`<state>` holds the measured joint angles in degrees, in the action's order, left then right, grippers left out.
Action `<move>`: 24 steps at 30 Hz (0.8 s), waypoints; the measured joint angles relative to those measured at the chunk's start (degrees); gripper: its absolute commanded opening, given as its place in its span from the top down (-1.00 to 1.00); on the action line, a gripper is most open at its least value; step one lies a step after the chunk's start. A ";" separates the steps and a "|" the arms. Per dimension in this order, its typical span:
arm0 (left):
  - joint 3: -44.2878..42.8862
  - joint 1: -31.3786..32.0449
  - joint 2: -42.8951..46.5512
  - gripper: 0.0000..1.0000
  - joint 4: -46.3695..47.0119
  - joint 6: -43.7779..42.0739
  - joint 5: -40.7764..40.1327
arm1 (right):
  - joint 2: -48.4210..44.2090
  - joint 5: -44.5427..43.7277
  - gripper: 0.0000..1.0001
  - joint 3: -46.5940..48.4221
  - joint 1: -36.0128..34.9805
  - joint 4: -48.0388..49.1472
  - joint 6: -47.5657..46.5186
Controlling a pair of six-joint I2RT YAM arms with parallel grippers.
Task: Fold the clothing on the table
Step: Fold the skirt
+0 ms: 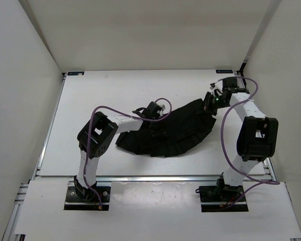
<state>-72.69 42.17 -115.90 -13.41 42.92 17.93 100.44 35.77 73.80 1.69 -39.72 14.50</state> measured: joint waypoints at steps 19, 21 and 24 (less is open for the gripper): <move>-0.11 -1.66 -0.13 1.00 -0.11 0.55 0.52 | -0.46 18.34 1.00 1.05 -20.04 14.78 16.61; -0.04 -2.01 -0.11 1.00 -0.07 0.61 0.55 | -0.46 19.65 1.00 -0.17 -20.13 16.35 18.27; 0.24 -2.23 -0.11 1.00 0.31 0.85 0.87 | -0.59 20.72 0.99 -0.96 -20.13 18.12 19.67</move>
<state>-72.44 39.94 -116.01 -13.10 43.77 18.81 99.85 56.49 72.84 -18.44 -21.61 34.17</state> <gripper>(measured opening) 0.014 0.017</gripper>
